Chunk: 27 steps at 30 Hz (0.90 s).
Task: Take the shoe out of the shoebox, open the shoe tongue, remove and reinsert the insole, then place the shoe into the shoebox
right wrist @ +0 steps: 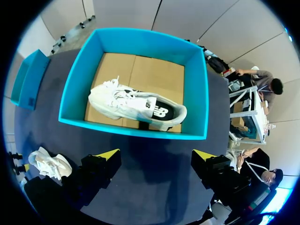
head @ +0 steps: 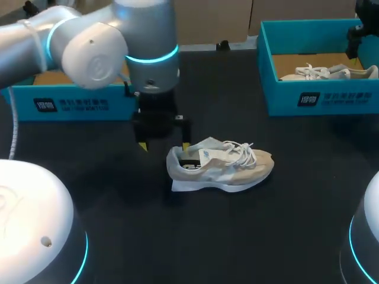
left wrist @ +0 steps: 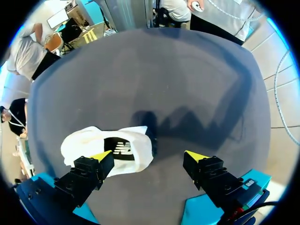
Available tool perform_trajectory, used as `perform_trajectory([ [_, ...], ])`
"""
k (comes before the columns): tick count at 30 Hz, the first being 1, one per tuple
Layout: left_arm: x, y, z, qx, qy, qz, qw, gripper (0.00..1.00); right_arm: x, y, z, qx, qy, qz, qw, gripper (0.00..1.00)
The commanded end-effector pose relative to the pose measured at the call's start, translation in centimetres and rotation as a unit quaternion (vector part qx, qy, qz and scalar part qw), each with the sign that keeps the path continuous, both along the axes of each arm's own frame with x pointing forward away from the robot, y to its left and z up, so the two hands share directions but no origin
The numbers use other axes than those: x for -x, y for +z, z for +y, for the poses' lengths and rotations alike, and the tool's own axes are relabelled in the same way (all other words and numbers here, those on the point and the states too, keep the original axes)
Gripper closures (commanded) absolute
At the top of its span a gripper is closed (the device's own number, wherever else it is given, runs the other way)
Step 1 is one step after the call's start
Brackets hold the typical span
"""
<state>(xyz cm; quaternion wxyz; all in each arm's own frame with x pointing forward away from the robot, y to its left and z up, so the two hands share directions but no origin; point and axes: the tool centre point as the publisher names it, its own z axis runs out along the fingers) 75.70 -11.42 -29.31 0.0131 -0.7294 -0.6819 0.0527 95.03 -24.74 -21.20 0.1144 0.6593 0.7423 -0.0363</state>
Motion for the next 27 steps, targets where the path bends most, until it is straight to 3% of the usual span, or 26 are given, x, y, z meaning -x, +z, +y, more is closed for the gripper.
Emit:
perform_trajectory([
  [1, 1.2, 1.8, 1.6, 0.026, 0.006, -0.017, 1.0, 0.0, 0.0, 0.0, 0.0, 0.0, 0.0, 0.0, 1.0, 0.0],
  [13, 2.7, 4.4, 4.1, 0.046, 0.035, -0.026, 0.998, 0.0, 0.0, 0.0, 0.0, 0.0, 0.0, 0.0, 1.0, 0.0],
  [27, 2.8, 4.4, 4.2, 0.045, 0.035, -0.026, 0.998, 0.0, 0.0, 0.0, 0.0, 0.0, 0.0, 0.0, 1.0, 0.0],
])
